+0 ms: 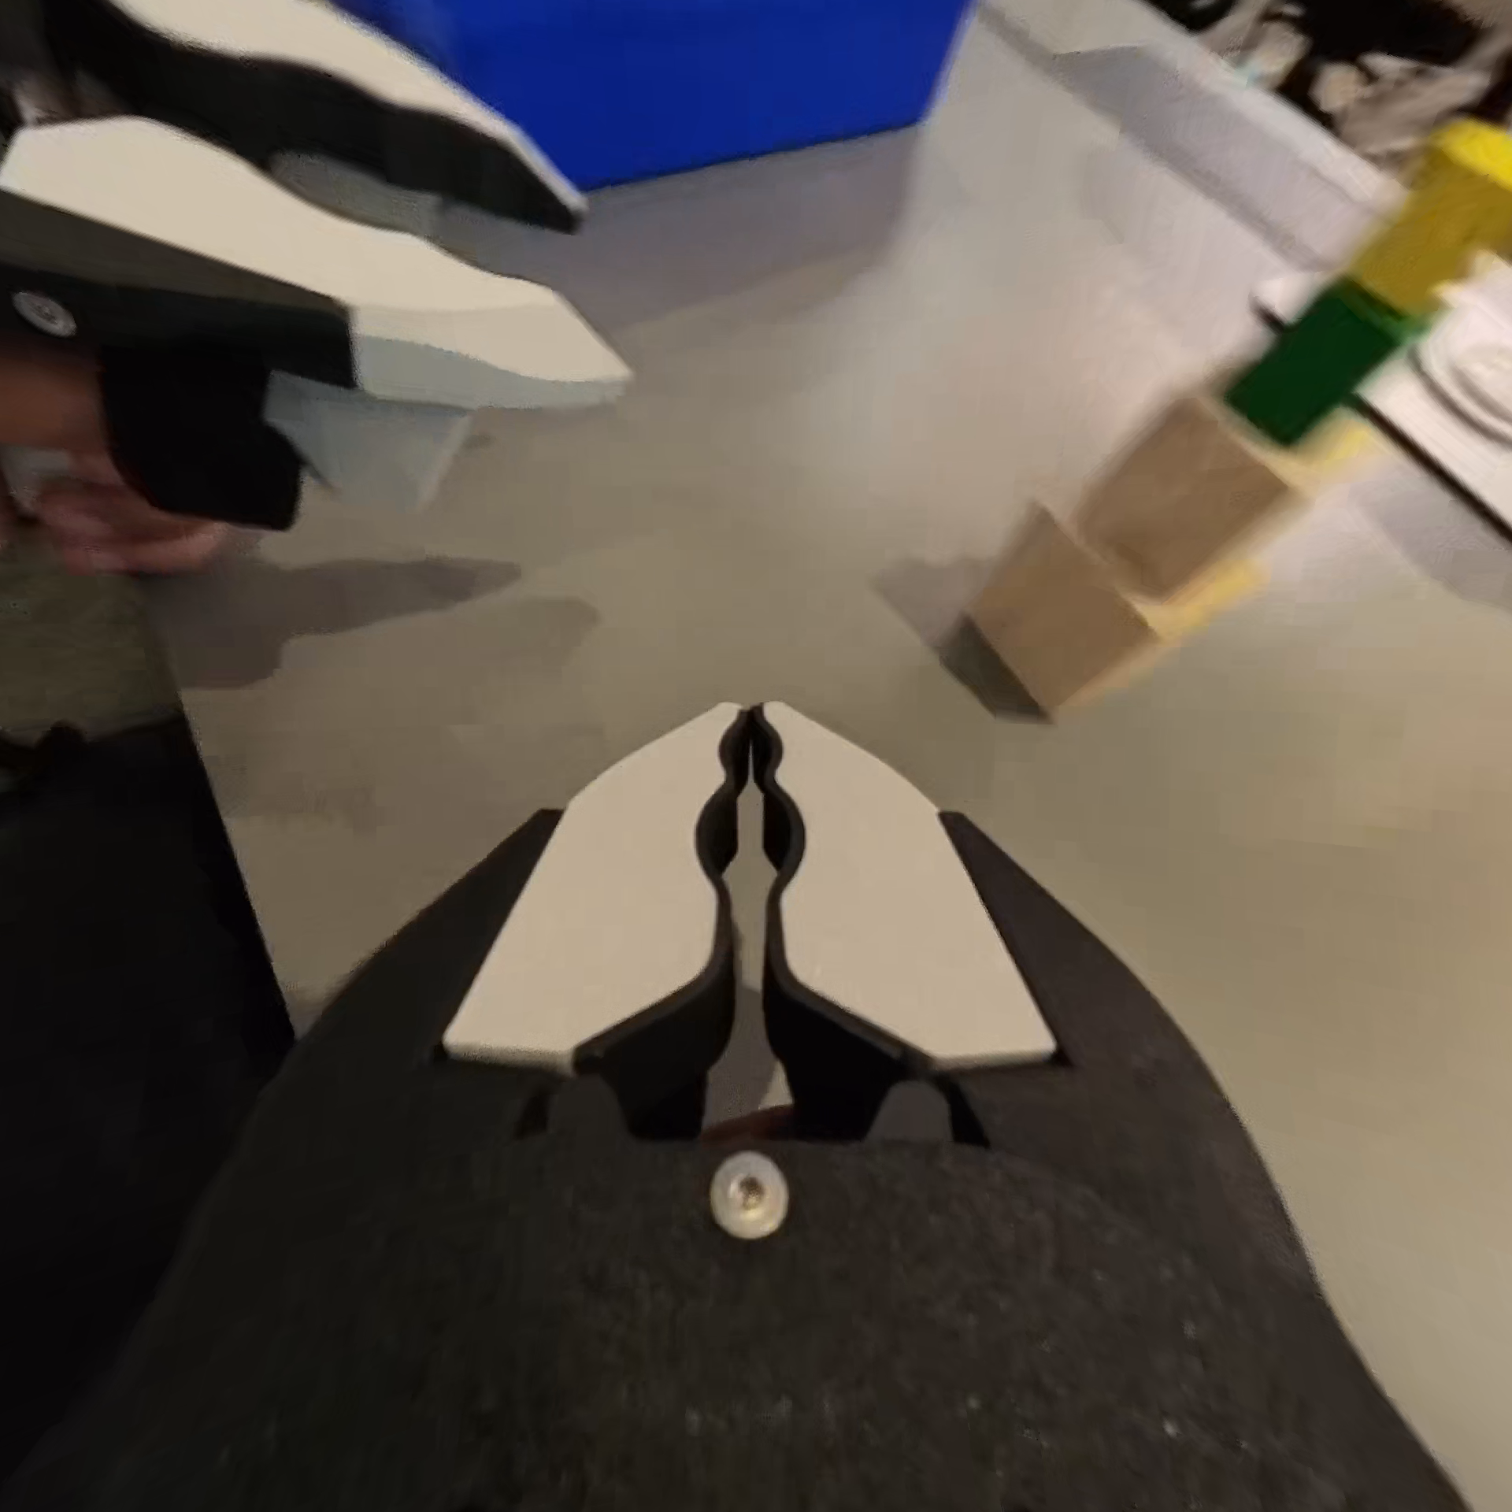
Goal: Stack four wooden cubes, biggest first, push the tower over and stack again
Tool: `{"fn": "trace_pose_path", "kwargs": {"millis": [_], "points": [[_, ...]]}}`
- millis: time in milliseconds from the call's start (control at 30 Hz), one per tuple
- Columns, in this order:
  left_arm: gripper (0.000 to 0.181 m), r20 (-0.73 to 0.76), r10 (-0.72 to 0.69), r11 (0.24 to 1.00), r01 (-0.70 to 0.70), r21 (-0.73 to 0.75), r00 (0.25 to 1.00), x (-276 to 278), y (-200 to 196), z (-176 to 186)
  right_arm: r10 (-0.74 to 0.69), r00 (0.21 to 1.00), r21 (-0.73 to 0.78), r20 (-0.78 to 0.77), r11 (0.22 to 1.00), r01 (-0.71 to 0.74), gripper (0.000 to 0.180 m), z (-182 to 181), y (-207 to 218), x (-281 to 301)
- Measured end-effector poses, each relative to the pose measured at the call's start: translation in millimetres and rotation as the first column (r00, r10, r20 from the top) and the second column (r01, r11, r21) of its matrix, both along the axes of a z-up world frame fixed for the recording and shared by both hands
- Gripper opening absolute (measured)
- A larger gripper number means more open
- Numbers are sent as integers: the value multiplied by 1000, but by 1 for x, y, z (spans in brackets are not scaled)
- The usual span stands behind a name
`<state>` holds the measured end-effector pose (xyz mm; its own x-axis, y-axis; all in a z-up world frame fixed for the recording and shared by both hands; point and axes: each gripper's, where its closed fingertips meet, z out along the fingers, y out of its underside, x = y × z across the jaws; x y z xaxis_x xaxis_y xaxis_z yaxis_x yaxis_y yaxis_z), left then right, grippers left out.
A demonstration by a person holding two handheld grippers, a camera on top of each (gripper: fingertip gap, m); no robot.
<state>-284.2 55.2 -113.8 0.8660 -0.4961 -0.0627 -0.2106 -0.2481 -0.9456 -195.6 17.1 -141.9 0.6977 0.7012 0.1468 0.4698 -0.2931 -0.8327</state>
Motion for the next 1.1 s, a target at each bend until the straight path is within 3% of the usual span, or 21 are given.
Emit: {"fn": "trace_pose_path", "kwargs": {"millis": [100,167,200,267,333,367,633,733,867,1100], "points": [[51,29,14,1000,-15,19,999,-4,2,9,190,981,-42,47,981,-188,0,-13,0,-67],[51,33,16,999,-17,30,999,-6,3,13,192,973,-9,132,981,-192,0,-20,18,-77],[51,31,19,999,-20,28,999,-8,4,12,136,975,17,174,990,-141,0,-22,39,-66],[51,31,10,1000,-11,13,999,-8,4,10,-122,950,111,287,989,94,0,-20,106,6],[51,15,-1,1000,2,-14,1000,-6,3,3,-245,944,-10,220,967,253,0,-22,136,70],[51,9,-9,1000,9,-25,1000,-4,2,0,-239,956,-60,170,966,252,0,-19,133,83],[57,-63,-44,998,42,-39,997,11,-1,-13,-197,976,41,89,980,194,0,-1,14,87],[60,-80,-27,1000,25,-15,996,11,-1,-12,-251,965,72,-72,964,256,1,11,-15,90],[61,-32,15,1000,-16,-6,999,12,4,-7,-300,944,153,-140,935,320,17,26,-32,97],[57,12,137,987,-137,81,991,13,31,6,-294,946,168,-135,934,315,20,21,-39,93]]}}
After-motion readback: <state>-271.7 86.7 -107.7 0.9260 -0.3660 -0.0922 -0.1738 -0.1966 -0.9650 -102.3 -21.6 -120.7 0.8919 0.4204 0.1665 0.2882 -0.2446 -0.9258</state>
